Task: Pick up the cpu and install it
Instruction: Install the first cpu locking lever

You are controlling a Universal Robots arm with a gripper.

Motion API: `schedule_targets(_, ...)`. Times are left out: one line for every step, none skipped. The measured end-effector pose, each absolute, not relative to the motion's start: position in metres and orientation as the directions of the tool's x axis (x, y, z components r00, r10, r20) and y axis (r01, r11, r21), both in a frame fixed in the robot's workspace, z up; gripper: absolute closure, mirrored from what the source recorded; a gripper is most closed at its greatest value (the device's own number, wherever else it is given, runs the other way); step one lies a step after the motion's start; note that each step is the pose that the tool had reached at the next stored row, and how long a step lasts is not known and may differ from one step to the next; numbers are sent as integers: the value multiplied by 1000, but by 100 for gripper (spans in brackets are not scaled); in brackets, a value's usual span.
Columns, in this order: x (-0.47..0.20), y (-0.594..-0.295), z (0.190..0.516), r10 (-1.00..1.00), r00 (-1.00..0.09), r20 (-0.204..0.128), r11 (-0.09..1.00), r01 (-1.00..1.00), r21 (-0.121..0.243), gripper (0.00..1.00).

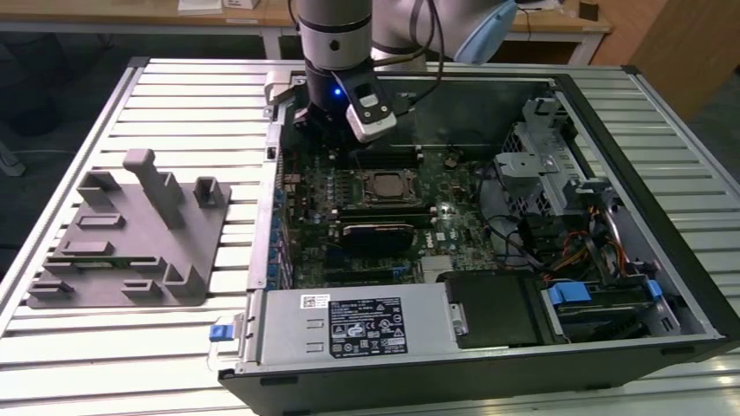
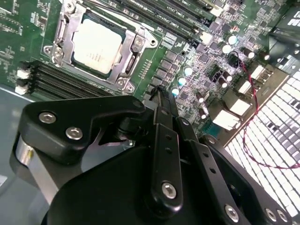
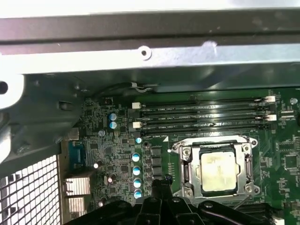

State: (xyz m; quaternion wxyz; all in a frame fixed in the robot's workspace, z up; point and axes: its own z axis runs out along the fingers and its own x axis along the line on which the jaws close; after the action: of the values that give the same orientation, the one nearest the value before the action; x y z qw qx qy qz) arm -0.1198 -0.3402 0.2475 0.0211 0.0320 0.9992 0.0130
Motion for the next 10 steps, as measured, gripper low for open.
schedule_targets(-120, -340, 249, 64, -997, -42, 998, 63, 28, 89)
schedule_targets(-120, -340, 250, 64, -997, -43, 998, 63, 28, 89)
schedule_targets(-120, -340, 251, 65, -997, -44, 998, 63, 31, 89)
schedule_targets(-120, -340, 251, 65, -997, -43, 997, 63, 40, 89)
schedule_targets(-120, -340, 251, 65, -997, -42, 997, 63, 51, 89)
schedule_targets(-120, -340, 251, 66, -997, -41, 996, 63, 69, 89)
schedule_targets(-120, -340, 251, 66, -997, -41, 995, 63, 74, 89)
schedule_targets(-120, -340, 251, 66, -997, -40, 995, 63, 79, 89)
schedule_targets(-121, -340, 251, 66, -997, -40, 994, 62, 84, 89)
schedule_targets(-121, -340, 251, 66, -997, -40, 994, 62, 92, 89)
